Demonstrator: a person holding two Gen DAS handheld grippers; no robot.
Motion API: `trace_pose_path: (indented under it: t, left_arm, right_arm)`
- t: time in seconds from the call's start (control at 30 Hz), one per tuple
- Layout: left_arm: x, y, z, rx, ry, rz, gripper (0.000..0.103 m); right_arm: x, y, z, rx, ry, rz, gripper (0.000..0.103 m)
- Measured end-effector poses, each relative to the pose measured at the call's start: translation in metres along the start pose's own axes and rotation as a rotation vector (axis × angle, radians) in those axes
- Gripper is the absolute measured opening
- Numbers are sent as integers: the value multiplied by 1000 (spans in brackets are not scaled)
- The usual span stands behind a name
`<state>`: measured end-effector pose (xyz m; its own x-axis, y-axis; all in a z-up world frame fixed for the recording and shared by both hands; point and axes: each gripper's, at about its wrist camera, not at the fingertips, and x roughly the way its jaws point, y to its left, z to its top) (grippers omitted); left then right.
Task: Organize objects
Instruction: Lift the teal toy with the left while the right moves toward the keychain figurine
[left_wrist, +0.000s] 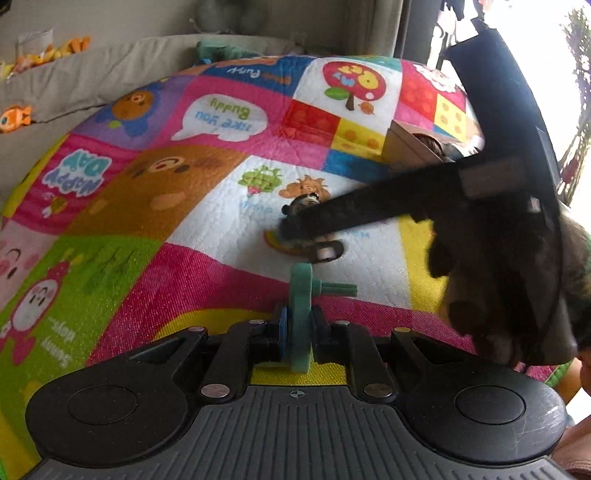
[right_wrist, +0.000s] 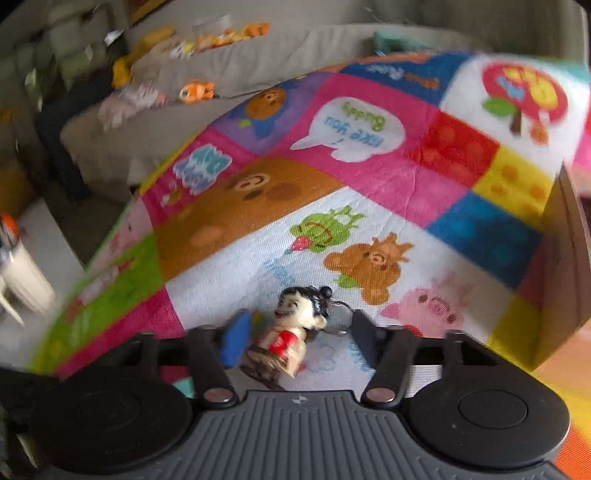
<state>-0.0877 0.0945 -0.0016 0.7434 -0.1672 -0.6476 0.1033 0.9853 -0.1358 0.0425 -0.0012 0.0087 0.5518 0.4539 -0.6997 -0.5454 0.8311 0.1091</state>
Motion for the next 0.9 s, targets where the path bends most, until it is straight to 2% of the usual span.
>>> trace_pose_path:
  t: [0.03,0.17,0.23,0.4,0.43,0.5,0.57,0.6,0.67,0.73,0.8,0.9]
  left_arm:
    - [0,0,0,-4,-1,0,15]
    - [1,-1,1,-11,0,4,15]
    - [2,0,2,-19,1,3,15]
    - [5,-2,5,-33,4,11,16]
    - [6,-4,5,-27,6,19,16]
    - [8,-11,6,0,9,13,16]
    - [10,-21,7,22,21,-36,16]
    - [12,-27,7,35,26,-54,16]
    - [15,-41,7,78,31,-51,16]
    - [16,-48,6,106,34,-32,17]
    - [16,-47,5,99,35,-38,17]
    - [16,-43,5,80,30,-51,17]
  right_arm:
    - [-5,1,-3,-16,4,3,34]
    - [-37,-12,-15,-26,-23,-21,27]
    - [-66,-30,-27,-11,-45,-34,18]
    - [-106,-51,-52,2,-70,-63,18]
    - [-120,-57,-68,-17,-75,-83,18]
    - [-126,-58,-76,-34,-78,-110,18]
    - [-132,-60,-88,-61,-87,-157,25]
    - [-135,-63,-94,-59,-94,-158,31]
    - [-135,-64,-93,-48,-101,-148,40]
    - [-134,-66,-86,-23,-124,-117,55]
    - [-127,-65,-73,5,-149,-61,64]
    - [-103,-58,-50,29,-136,31,65]
